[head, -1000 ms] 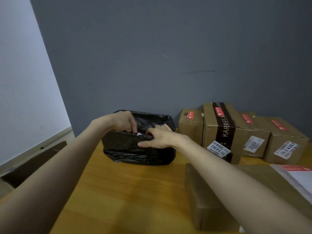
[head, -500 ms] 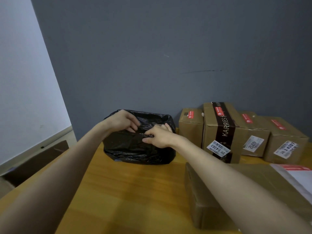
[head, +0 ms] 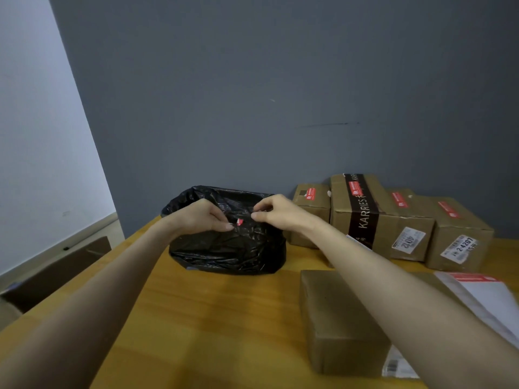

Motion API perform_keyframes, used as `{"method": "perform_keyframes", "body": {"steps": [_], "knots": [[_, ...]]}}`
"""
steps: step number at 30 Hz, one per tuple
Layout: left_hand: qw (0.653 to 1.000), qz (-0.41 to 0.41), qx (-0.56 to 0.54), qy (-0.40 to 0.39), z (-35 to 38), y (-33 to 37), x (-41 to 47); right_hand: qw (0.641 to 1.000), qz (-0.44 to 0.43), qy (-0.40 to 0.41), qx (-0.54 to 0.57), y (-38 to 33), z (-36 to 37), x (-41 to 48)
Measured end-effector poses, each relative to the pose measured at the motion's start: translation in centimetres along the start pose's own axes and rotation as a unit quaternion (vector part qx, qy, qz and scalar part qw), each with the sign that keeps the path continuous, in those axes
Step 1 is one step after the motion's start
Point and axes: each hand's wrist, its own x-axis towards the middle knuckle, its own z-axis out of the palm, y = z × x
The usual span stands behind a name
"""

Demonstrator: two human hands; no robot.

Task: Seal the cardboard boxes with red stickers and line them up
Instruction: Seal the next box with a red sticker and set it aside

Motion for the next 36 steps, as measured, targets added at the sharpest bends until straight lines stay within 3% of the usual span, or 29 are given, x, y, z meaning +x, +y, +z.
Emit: {"method": "perform_keyframes", "body": {"steps": [8, 11, 14, 19, 25, 28, 30, 33, 36], "knots": [[0.982, -0.077, -0.148, 0.086, -1.2, 1.1, -0.4, 0.989, -0.036, -0.067, -0.125, 0.1, 0.0, -2.4], [0.942, -0.1, -0.29, 0.133, -2.8, 0.8, -0.6, 0.989, -0.029, -0.062, -0.131, 0.1, 0.4, -2.5], [0.913, -0.135, -0.344, 0.173, -4.0, 0.4, -1.1, 0.991, -0.021, -0.055, -0.119, 0.0, 0.6, -2.4], [0.927, -0.128, -0.282, 0.21, -4.1, 0.4, -2.0, 0.991, -0.018, -0.056, -0.117, -0.3, 0.9, -2.5], [0.986, -0.102, -0.119, 0.056, -2.7, 2.3, -2.1, 0.995, -0.077, 0.036, -0.052, -0.9, -1.3, -4.7], [0.992, -0.121, -0.04, -0.003, -0.4, 3.6, -1.6, 0.993, -0.092, 0.051, -0.056, -0.2, -2.9, -6.3], [0.989, -0.116, -0.075, 0.043, 0.5, 4.1, -1.2, 0.991, -0.095, 0.074, -0.059, 0.6, -4.1, -7.5], [0.954, -0.141, -0.201, 0.172, 0.8, 4.3, 0.0, 0.991, -0.084, 0.106, -0.023, 1.9, -6.1, -9.5], [0.945, -0.16, -0.195, 0.206, 0.6, 3.7, 1.1, 0.989, -0.069, 0.129, 0.003, 3.4, -7.9, -11.7]]}}
